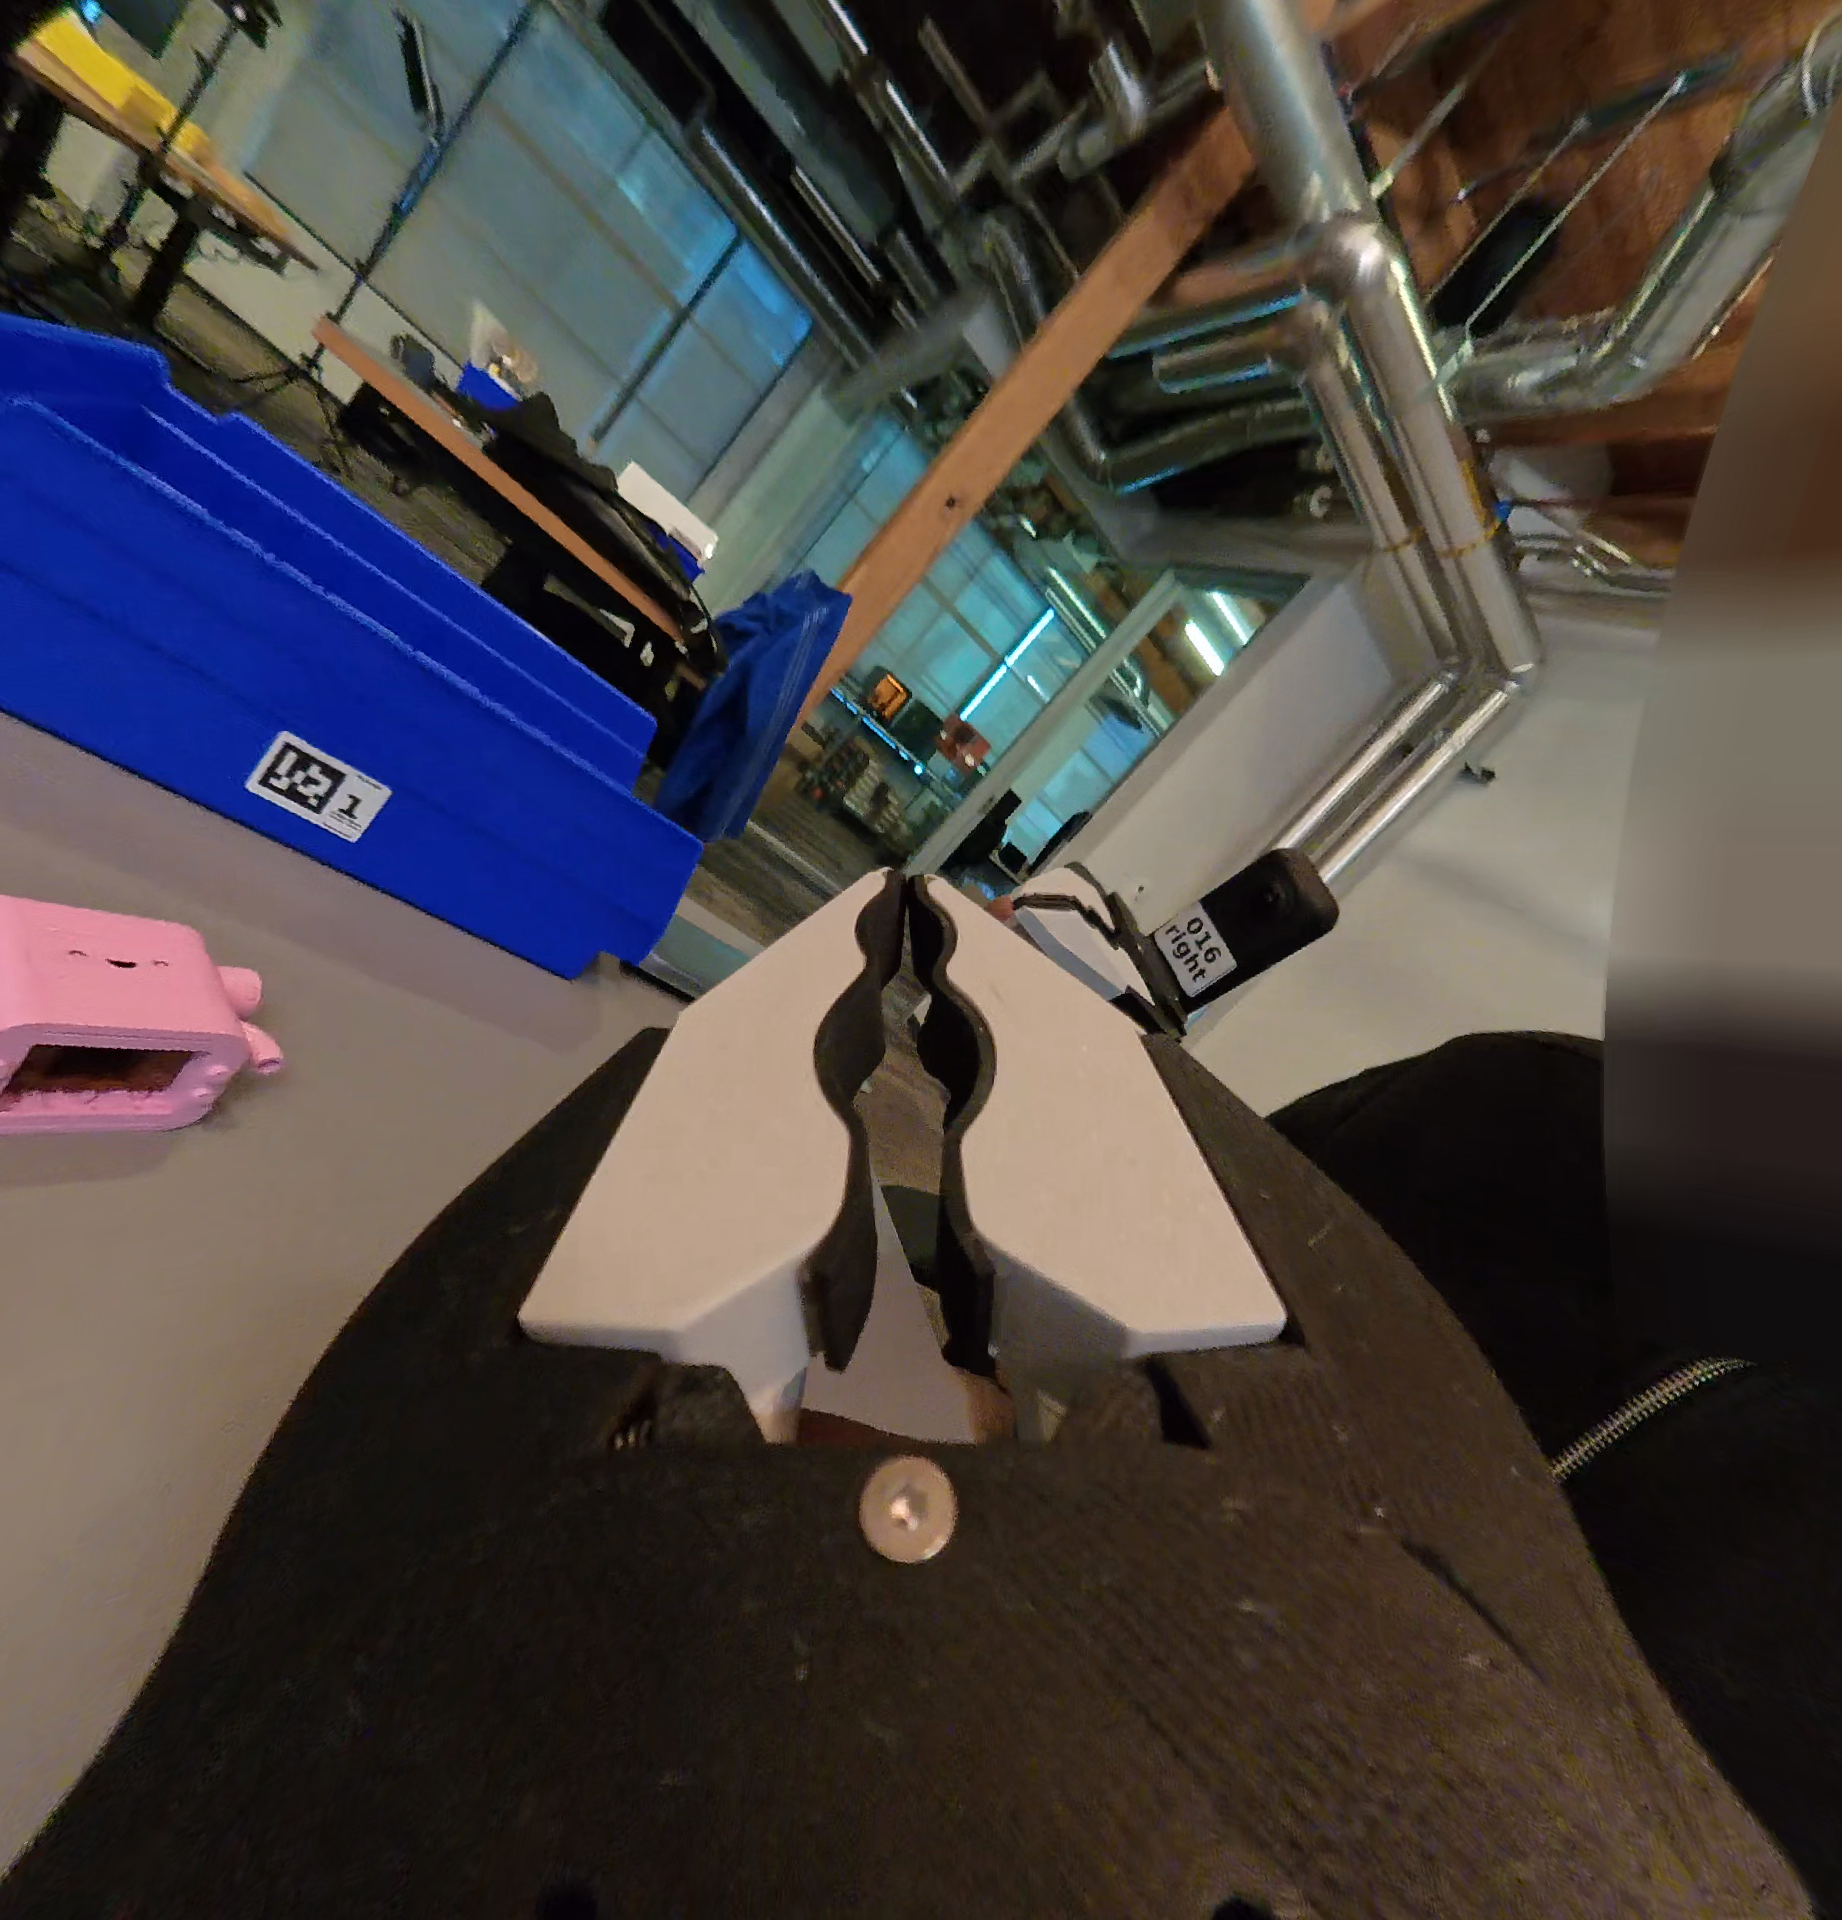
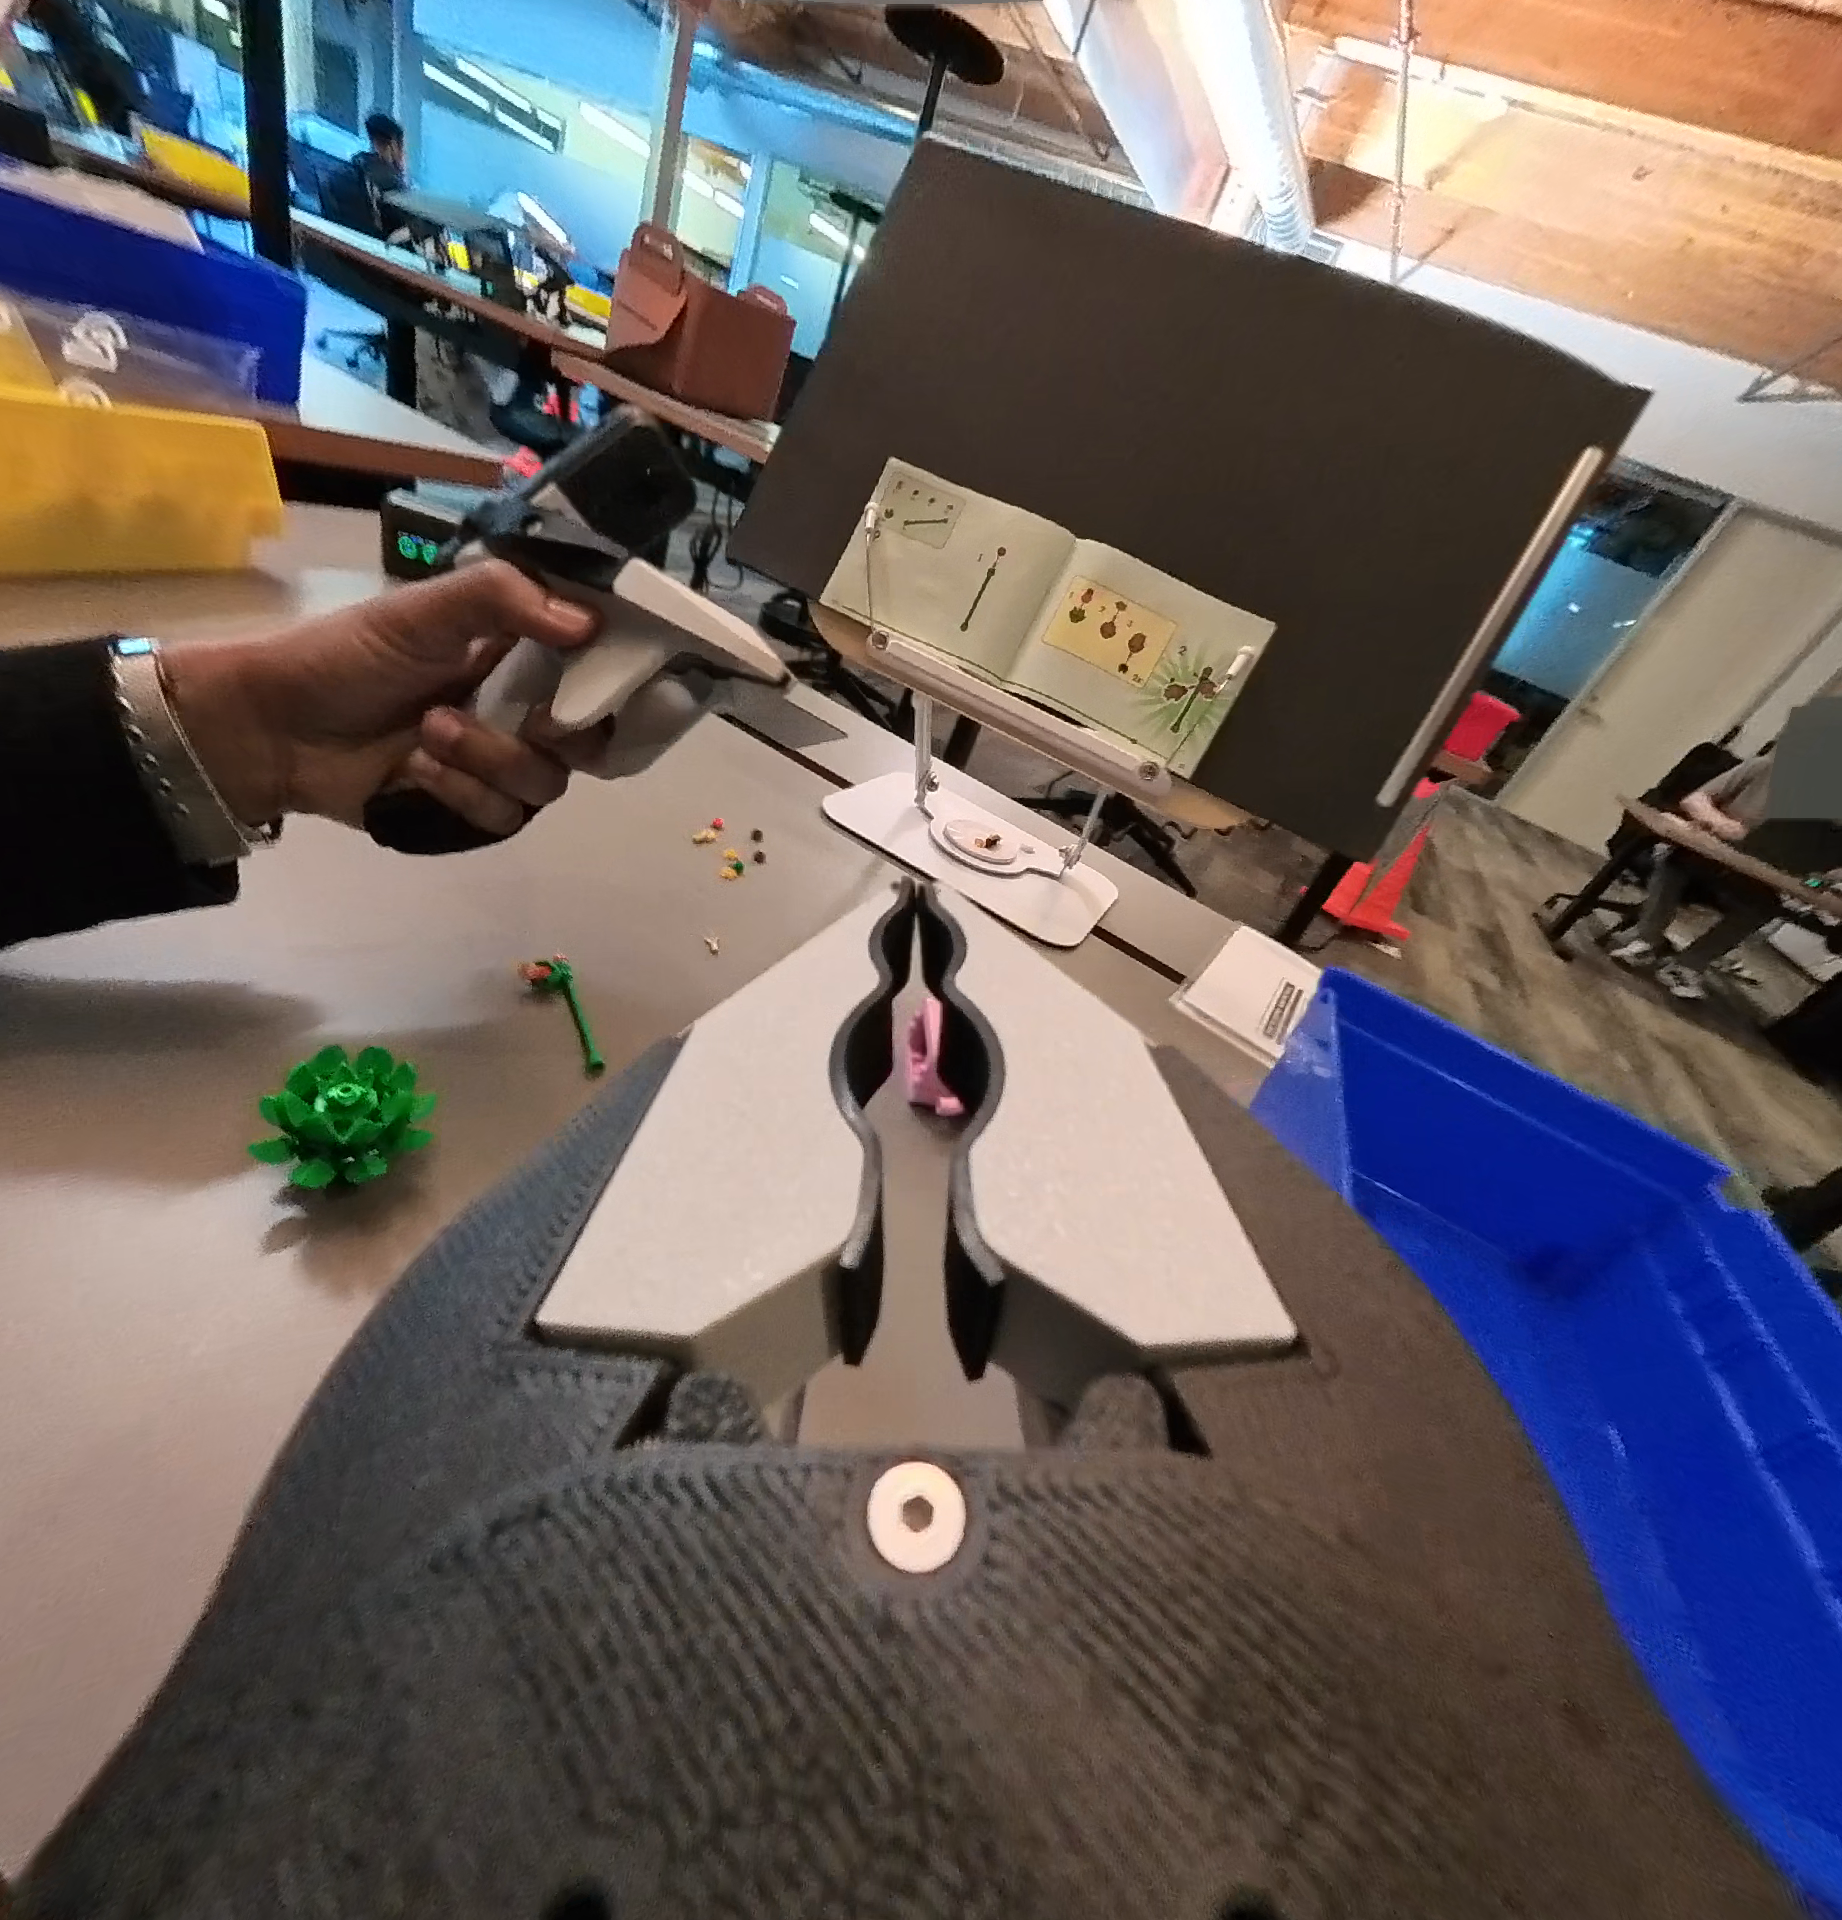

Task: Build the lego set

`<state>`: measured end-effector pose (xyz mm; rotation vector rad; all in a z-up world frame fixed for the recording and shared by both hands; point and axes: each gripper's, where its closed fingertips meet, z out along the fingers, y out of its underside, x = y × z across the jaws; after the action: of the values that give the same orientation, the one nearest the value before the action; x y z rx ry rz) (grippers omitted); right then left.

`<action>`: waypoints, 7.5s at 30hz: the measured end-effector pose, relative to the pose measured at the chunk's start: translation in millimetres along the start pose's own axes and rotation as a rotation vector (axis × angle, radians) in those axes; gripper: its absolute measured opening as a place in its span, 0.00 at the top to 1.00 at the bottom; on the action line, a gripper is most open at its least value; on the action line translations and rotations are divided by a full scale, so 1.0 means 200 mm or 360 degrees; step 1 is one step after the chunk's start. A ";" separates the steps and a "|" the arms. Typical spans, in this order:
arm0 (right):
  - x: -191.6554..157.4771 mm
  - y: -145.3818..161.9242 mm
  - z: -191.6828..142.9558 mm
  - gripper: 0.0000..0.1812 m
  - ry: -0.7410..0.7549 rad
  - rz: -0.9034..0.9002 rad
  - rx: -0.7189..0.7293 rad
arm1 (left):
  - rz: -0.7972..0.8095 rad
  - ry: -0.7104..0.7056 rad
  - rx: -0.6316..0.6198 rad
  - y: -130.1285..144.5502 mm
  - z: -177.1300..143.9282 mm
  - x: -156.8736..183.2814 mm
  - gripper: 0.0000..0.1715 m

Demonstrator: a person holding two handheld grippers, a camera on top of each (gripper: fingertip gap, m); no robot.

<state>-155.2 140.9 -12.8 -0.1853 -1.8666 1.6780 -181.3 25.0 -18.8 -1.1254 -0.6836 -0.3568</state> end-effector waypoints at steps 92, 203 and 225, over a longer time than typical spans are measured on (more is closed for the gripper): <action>1.69 1.51 1.81 0.94 -0.0291 0.0773 -0.1788 | -0.0055 -0.0220 -0.0166 0.10 -0.17 -0.25 0.95; -0.10 -0.11 0.41 0.88 -0.1385 0.1453 0.0134 | 0.2107 -0.0953 -0.0089 0.08 0.13 0.11 0.97; -0.20 0.13 0.28 0.97 -0.1742 0.1486 -0.0396 | 0.2086 -0.0789 -0.0604 0.33 0.23 -0.03 0.97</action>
<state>-159.9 78.7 -50.8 -0.3071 -3.1297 2.4229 -162.2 93.0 -58.1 -1.8009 -0.1729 0.9716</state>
